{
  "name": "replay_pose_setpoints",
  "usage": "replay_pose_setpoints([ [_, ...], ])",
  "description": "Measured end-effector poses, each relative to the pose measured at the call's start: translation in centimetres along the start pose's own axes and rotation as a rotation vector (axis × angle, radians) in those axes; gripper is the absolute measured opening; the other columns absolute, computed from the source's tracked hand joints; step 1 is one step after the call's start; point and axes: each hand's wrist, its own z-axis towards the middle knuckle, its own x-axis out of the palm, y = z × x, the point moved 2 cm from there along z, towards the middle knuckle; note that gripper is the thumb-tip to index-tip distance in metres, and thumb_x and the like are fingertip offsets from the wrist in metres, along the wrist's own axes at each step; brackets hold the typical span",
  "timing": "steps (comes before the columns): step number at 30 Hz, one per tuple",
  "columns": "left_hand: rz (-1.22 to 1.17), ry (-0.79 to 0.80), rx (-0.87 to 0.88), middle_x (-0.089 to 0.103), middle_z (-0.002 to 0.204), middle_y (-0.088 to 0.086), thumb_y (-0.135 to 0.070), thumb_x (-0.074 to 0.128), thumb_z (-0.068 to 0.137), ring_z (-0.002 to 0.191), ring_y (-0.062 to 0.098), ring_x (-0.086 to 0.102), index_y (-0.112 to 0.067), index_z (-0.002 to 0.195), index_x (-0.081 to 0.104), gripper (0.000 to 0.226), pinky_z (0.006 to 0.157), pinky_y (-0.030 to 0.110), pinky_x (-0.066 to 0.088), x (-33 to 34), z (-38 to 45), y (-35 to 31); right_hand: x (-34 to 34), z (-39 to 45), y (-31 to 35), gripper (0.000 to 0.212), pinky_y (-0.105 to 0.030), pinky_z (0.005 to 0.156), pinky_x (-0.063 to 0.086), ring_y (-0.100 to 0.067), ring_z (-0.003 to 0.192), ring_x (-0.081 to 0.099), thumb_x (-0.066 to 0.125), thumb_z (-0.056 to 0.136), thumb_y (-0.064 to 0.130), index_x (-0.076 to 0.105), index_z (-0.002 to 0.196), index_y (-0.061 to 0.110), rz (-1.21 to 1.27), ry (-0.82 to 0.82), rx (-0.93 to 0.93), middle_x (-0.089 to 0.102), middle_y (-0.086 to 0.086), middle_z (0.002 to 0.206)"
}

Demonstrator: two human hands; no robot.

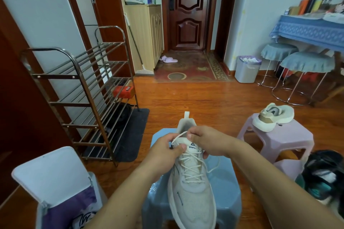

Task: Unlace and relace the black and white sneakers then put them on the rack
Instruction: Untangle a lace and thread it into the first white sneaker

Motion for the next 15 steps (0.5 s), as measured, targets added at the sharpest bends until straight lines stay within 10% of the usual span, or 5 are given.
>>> replay_pose_setpoints([
  [5,0.012,0.016,-0.002,0.076,0.107,-0.012,-0.031,0.067,0.098,0.099,0.01,0.073,-0.041,0.122,0.066,0.026,0.097,0.042,0.057,-0.2,-0.2,-0.3,0.3,-0.9,-0.1,0.028,-0.028,0.055,0.056,-0.016,0.068,0.061,0.047,0.106,0.031,0.072,0.105,0.02,0.063,-0.093,-0.018,0.064,-0.005,0.08],
  [10,-0.033,0.015,0.003,0.049,0.132,-0.022,-0.036,0.071,0.094,0.119,0.003,0.056,-0.05,0.137,0.051,0.049,0.083,0.021,0.048,-0.9,-0.5,-0.8,-4.7,-3.9,-1.8,0.041,-0.03,0.049,0.042,-0.012,0.054,0.047,0.048,0.099,0.056,0.068,0.098,0.021,0.339,-0.7,0.104,0.061,-0.002,0.075],
  [15,0.246,-0.35,0.481,0.057,0.117,-0.018,-0.006,0.06,0.092,0.118,0.001,0.051,-0.037,0.11,0.068,0.036,0.099,0.014,0.038,0.4,-2.5,-3.9,-5.2,-6.7,-2.7,0.033,-0.021,0.038,0.022,-0.012,0.051,0.031,0.049,0.103,0.028,0.059,0.12,0.001,0.963,-0.47,0.265,0.044,-0.002,0.062],
])
